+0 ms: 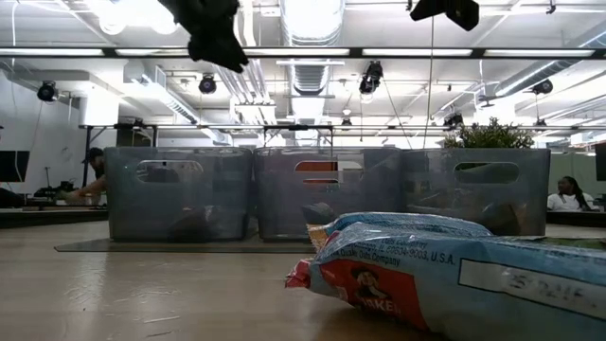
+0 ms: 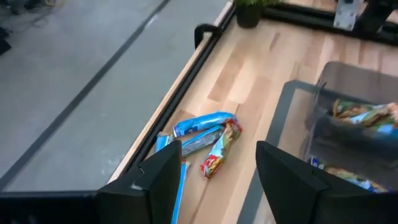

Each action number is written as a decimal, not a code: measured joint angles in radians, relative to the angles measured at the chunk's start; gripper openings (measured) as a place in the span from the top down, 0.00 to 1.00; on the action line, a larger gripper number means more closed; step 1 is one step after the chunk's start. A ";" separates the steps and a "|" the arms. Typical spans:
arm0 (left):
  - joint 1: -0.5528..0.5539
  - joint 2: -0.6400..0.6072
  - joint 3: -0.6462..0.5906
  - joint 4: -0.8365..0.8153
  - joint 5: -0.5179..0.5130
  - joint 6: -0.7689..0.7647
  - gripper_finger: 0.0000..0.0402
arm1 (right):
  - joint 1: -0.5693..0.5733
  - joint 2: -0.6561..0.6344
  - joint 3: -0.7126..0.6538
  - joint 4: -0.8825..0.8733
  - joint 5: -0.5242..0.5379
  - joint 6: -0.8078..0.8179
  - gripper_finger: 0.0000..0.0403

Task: Pick and place Granola Bars by type
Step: Put the red granola bar into the left black bin

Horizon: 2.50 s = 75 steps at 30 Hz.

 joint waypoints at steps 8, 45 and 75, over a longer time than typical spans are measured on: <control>0.056 0.128 0.047 -0.031 0.058 0.068 0.53 | -0.047 0.000 -0.002 -0.002 -0.078 -0.016 0.98; 0.201 0.512 0.048 -0.162 0.071 0.330 0.53 | -0.047 0.000 -0.092 0.001 -0.109 -0.001 0.98; 0.214 0.700 0.047 -0.135 0.024 0.406 0.53 | -0.047 0.000 -0.098 0.002 -0.111 -0.002 0.98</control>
